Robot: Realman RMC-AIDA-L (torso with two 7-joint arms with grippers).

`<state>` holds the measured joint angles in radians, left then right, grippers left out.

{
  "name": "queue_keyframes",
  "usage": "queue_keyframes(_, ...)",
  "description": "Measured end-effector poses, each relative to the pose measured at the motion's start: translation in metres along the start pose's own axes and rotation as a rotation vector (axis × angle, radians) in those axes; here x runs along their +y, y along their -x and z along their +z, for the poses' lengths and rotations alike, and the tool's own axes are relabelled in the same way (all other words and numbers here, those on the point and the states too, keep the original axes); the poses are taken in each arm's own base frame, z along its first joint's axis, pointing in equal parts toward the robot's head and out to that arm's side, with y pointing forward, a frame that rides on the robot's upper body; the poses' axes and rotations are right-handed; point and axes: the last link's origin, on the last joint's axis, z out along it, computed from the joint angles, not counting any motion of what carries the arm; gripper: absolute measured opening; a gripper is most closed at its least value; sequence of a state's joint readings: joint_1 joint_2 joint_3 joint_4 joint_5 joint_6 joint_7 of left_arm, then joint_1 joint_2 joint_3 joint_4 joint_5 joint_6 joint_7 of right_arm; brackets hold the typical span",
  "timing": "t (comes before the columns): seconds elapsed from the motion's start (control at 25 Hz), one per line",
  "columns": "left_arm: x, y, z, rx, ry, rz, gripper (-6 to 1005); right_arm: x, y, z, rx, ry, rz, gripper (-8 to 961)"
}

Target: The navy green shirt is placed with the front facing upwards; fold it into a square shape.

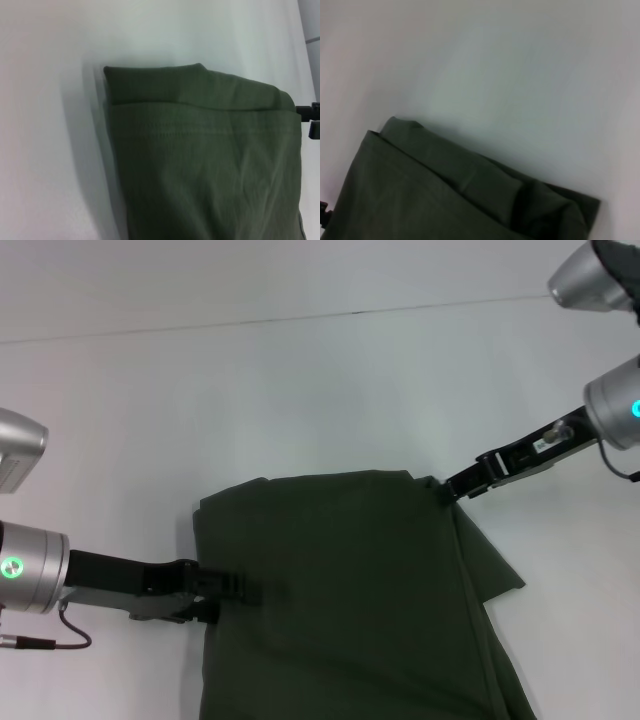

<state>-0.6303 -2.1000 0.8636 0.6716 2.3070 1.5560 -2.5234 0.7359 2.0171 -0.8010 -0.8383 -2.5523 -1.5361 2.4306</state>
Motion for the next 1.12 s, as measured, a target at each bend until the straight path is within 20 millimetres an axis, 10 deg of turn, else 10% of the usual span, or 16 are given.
queue_keyframes(1.12, 0.002, -0.002, 0.0, -0.002, 0.0, -0.001, 843, -0.009, 0.003, 0.016, -0.022, -0.06, 0.01, 624)
